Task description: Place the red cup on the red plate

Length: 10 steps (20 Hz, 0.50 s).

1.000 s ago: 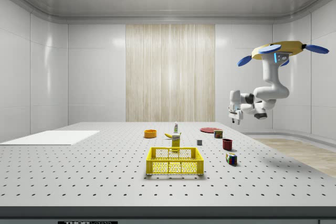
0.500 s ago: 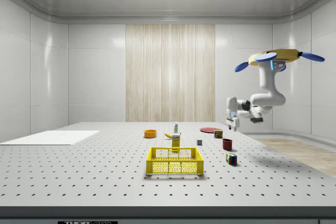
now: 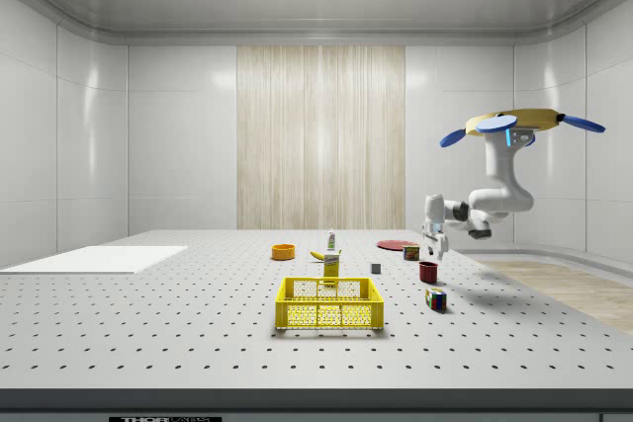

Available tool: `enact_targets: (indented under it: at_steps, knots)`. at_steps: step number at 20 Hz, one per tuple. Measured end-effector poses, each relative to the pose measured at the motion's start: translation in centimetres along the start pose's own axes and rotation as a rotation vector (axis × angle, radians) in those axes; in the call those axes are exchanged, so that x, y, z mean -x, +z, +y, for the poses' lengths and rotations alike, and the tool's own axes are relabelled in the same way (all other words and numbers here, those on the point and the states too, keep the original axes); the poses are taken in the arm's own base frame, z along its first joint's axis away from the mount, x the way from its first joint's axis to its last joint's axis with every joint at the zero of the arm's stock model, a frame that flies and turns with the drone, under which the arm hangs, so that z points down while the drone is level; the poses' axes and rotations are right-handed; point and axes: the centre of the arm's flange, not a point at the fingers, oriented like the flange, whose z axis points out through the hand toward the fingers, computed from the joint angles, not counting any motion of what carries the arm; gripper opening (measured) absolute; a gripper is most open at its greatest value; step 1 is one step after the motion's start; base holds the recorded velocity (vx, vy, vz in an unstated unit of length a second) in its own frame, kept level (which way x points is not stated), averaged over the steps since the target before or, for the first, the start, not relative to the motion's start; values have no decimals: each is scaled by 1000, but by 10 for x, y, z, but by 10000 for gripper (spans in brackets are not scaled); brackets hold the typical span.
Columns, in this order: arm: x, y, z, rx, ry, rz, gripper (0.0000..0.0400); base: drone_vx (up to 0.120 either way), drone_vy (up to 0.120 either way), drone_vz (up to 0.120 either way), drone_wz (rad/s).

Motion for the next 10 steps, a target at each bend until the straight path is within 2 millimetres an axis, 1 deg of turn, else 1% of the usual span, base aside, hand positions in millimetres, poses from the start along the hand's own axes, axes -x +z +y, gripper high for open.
enact_targets:
  at_steps: [1, 3, 4, 5, 7, 10]
  knots:
    - [0, 0, 0, 0, 0, 0, 400, 0, -40, -120, 0]
    - [0, 0, 0, 0, 0, 0, 400, 100, 0, -120, 0]
    - [0, 0, 0, 0, 0, 0, 400, 40, 0, -120, 0]
    - [0, 0, 0, 0, 0, 0, 400, 0, 0, -40, 0]
    - [0, 0, 0, 0, 0, 0, 400, 0, 0, 0, 0]
    - [0, 7, 0, 0, 0, 0, 400, 0, 0, 0, 0]
